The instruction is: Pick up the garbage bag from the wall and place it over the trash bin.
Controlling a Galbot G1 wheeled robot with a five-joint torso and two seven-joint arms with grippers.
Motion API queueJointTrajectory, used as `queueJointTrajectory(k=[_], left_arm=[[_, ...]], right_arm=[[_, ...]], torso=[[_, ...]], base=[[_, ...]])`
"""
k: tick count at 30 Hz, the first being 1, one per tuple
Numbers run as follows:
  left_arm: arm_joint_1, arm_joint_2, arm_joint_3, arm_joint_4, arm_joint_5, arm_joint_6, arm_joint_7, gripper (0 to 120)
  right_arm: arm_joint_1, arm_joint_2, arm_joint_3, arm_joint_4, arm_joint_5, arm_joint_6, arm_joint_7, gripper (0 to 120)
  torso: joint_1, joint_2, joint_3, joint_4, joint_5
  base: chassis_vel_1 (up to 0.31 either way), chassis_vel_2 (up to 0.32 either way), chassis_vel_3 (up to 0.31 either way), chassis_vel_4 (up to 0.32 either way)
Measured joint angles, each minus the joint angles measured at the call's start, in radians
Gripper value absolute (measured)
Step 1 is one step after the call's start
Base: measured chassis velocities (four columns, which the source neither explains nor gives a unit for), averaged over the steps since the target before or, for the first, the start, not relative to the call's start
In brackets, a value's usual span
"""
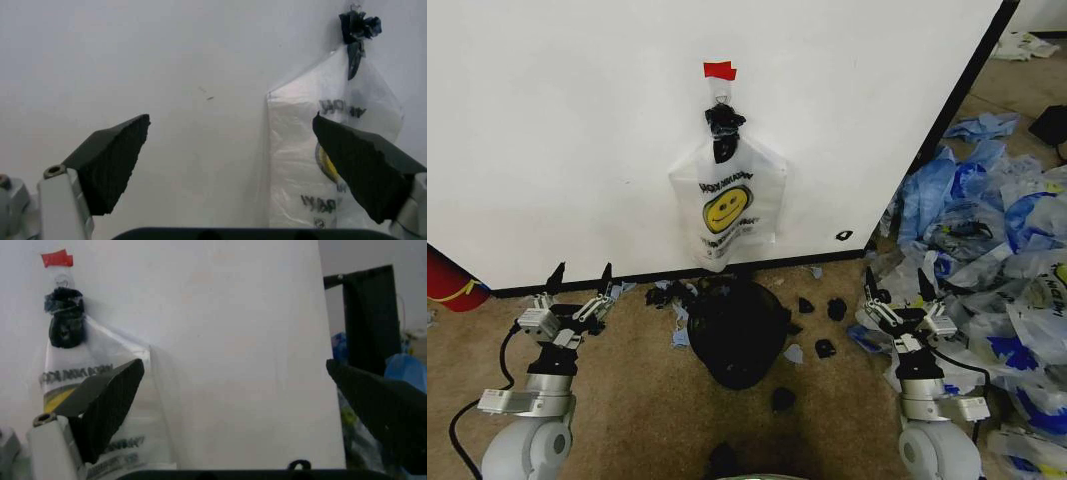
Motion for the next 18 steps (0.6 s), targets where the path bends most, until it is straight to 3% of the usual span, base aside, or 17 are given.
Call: queueJointTrajectory(k=[8, 18], left_arm=[[-0.007, -0.012, 0.005, 0.009, 0.022, 0.001, 0.003, 97], [-0.011, -0.034, 0.016, 0.018, 0.055, 0.018, 0.014, 97]], right_arm=[[0.075, -0.056, -0.033, -0.013, 0.130, -0.057, -0.019, 100], [0.205, -0.117, -0.141, -0.019, 0.415, -0.141, -0.082, 100]], torso=[[0.000, 0.000, 0.000, 0.0001, 0.0001], [0.000, 0.000, 0.000, 0.0004, 0.0000]], base=[[0.000, 0.000, 0.000, 0.000], [0.000, 0.000, 0.000, 0.000]])
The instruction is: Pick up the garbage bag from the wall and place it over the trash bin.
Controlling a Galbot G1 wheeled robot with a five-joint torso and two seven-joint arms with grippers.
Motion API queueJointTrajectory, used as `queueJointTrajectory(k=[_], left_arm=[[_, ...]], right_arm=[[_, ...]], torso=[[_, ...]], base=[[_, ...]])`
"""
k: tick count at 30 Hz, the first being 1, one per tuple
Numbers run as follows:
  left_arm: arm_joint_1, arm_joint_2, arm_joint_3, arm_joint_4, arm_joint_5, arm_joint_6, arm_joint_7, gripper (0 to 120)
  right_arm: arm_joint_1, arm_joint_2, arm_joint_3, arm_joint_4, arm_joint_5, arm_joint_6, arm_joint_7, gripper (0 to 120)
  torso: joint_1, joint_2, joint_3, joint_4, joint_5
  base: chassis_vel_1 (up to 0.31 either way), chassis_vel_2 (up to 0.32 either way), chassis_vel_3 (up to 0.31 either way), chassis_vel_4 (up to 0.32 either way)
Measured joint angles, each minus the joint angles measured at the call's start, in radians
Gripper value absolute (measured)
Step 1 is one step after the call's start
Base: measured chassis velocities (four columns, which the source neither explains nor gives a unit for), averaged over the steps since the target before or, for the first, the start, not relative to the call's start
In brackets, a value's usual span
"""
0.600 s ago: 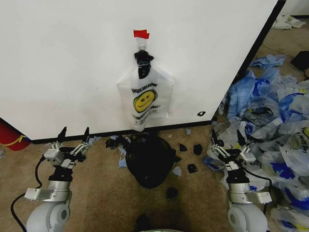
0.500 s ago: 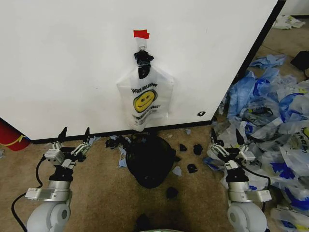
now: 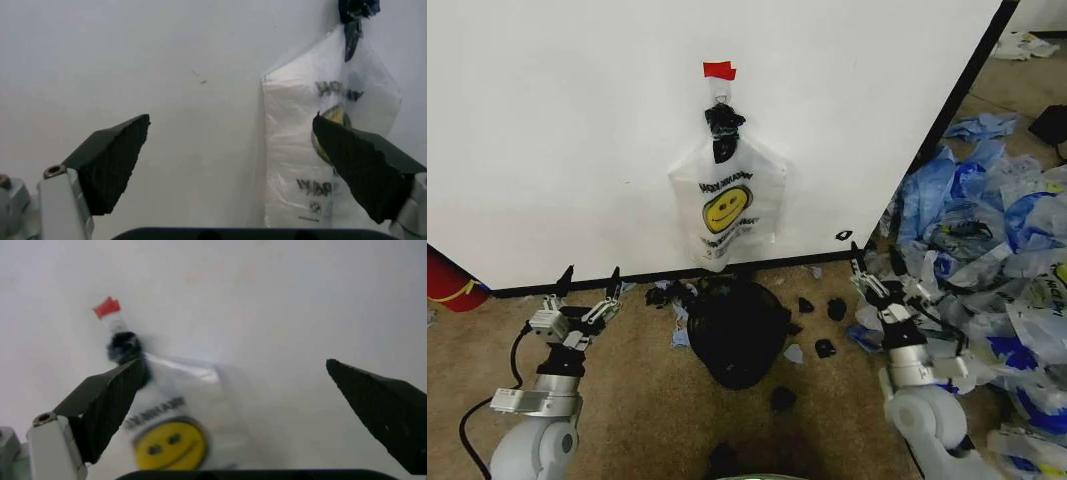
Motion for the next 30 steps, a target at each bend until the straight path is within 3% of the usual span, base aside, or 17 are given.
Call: queueJointTrajectory(k=[4, 10, 17, 23, 30], left_arm=[[-0.010, -0.001, 0.012, 0.007, 0.011, 0.016, 0.000, 97], [0.003, -0.024, 0.004, 0.007, 0.033, 0.022, 0.000, 97], [0.024, -0.060, -0.012, -0.002, 0.059, 0.025, -0.002, 97], [0.047, -0.106, -0.027, -0.017, 0.082, 0.027, -0.007, 97], [0.058, -0.148, -0.035, -0.029, 0.098, 0.026, -0.009, 97]], right_arm=[[0.065, -0.020, -0.038, 0.007, 0.118, -0.034, -0.019, 100], [0.217, -0.037, -0.144, -0.059, 0.229, -0.055, -0.038, 100], [0.398, -0.027, -0.265, -0.225, 0.315, -0.062, -0.072, 100], [0.575, 0.018, -0.363, -0.371, 0.373, -0.073, -0.104, 100], [0.680, 0.084, -0.447, -0.475, 0.416, -0.081, -0.138, 100]], torso=[[0.000, 0.000, 0.000, -0.0012, -0.0006], [0.000, 0.000, 0.000, 0.0000, -0.0003], [0.000, 0.000, 0.000, -0.0003, 0.0001], [0.000, 0.000, 0.000, -0.0004, -0.0004], [0.000, 0.000, 0.000, -0.0003, -0.0001]], base=[[0.000, 0.000, 0.000, 0.000], [0.000, 0.000, 0.000, 0.000], [0.000, 0.000, 0.000, 0.000], [0.000, 0.000, 0.000, 0.000], [0.000, 0.000, 0.000, 0.000]])
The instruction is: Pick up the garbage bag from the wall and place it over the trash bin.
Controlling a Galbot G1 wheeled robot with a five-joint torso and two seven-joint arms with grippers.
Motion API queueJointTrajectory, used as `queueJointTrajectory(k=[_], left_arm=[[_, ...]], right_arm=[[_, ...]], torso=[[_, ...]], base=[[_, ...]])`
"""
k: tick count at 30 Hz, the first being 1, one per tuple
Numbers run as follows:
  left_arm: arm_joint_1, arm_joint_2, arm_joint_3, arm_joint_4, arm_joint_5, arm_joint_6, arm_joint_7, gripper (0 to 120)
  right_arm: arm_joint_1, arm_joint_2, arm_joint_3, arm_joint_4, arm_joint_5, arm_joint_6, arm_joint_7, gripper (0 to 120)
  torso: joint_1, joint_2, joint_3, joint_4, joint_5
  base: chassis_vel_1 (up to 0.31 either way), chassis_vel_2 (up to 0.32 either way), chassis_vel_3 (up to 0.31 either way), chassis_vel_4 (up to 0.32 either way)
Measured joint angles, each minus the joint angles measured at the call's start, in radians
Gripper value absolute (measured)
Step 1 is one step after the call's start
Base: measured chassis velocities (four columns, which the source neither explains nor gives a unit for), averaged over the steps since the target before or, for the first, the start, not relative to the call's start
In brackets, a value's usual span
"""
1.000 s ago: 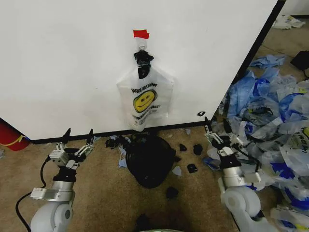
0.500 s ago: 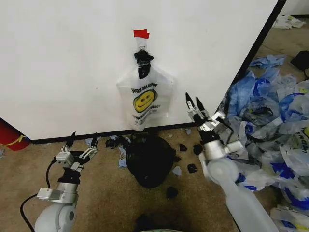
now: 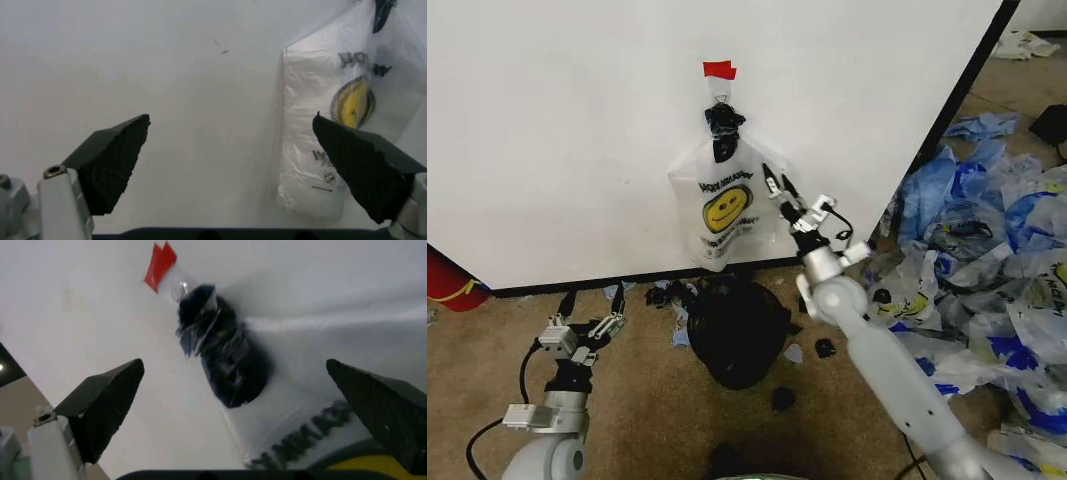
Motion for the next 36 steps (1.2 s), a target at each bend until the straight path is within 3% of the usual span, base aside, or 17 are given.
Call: queueJointTrajectory(k=[18, 36], left_arm=[[0.026, -0.053, -0.022, -0.019, 0.018, -0.016, 0.000, 97], [0.035, -0.077, -0.031, -0.025, 0.023, -0.031, 0.001, 96]], right_arm=[[0.113, 0.109, -0.050, -0.183, 0.040, -0.008, -0.070, 100], [0.159, 0.157, -0.044, -0.221, 0.048, -0.012, -0.084, 100]], torso=[[0.000, 0.000, 0.000, -0.0001, 0.0000], [0.000, 0.000, 0.000, -0.0001, 0.0000]], base=[[0.000, 0.000, 0.000, 0.000], [0.000, 0.000, 0.000, 0.000]])
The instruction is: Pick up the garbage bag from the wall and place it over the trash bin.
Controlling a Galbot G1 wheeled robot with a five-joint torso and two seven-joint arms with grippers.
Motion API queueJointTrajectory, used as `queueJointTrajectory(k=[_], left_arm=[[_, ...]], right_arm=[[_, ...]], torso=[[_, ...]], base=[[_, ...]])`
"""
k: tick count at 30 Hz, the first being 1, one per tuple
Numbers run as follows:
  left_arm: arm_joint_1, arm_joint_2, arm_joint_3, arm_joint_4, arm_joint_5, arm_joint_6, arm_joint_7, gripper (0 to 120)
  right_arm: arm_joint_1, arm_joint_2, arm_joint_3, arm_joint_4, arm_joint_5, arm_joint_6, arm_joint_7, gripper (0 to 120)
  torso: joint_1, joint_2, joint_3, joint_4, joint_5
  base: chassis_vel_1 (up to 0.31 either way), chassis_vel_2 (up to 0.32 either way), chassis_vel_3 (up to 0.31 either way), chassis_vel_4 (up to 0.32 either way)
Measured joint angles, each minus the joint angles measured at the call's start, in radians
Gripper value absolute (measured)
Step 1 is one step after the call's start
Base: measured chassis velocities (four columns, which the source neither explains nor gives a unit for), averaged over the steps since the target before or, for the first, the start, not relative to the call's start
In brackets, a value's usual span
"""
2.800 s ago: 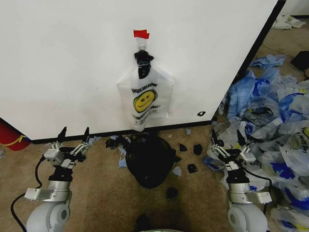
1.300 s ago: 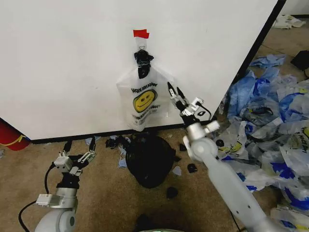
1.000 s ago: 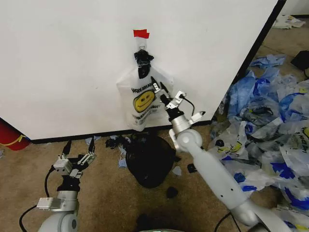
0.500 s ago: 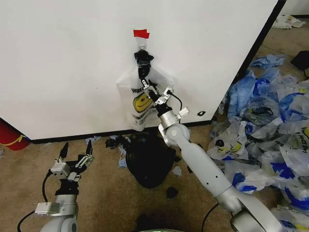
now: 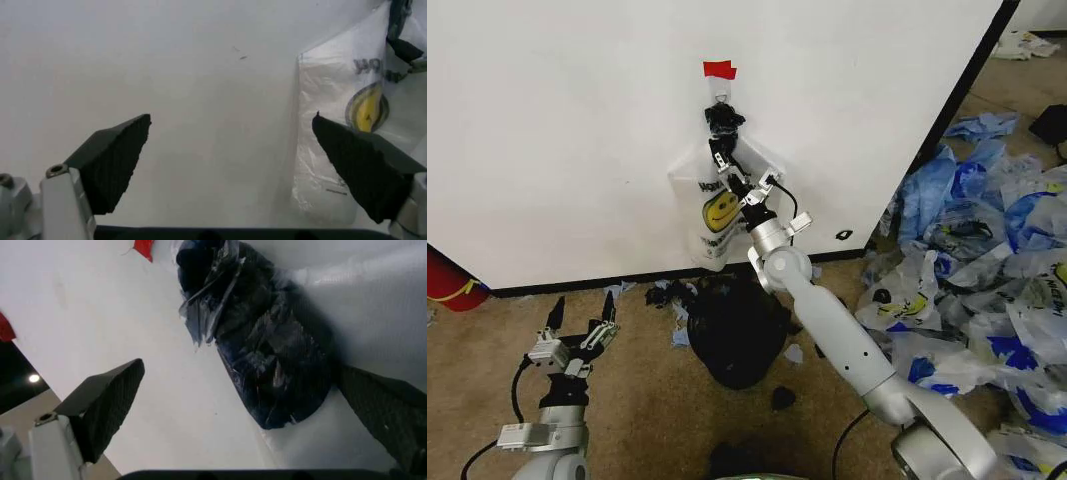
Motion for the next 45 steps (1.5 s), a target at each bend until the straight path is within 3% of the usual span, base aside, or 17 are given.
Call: queueJointTrajectory(k=[9, 22, 31, 45], left_arm=[[-0.008, -0.002, 0.005, 0.005, 0.005, -0.001, 0.000, 95], [-0.013, -0.002, 0.010, 0.008, 0.006, -0.005, 0.005, 94], [-0.015, -0.002, 0.011, 0.008, 0.006, -0.010, 0.006, 94], [-0.022, -0.002, 0.015, 0.012, 0.009, -0.015, 0.007, 94]], right_arm=[[-0.004, 0.003, -0.003, 0.002, -0.003, 0.000, -0.003, 95], [0.003, 0.009, -0.006, -0.009, -0.008, 0.002, -0.008, 50], [-0.003, 0.015, -0.012, -0.007, -0.009, 0.003, -0.010, 45], [-0.015, 0.008, -0.013, -0.008, -0.013, 0.006, -0.017, 25]], torso=[[0.000, 0.000, 0.000, 0.0000, 0.0000], [0.000, 0.000, 0.000, 0.0000, 0.0000], [0.000, 0.000, 0.000, 0.0000, 0.0001], [0.000, 0.000, 0.000, 0.0000, 0.0000]], base=[[0.000, 0.000, 0.000, 0.000], [0.000, 0.000, 0.000, 0.000], [0.000, 0.000, 0.000, 0.000], [0.000, 0.000, 0.000, 0.000]])
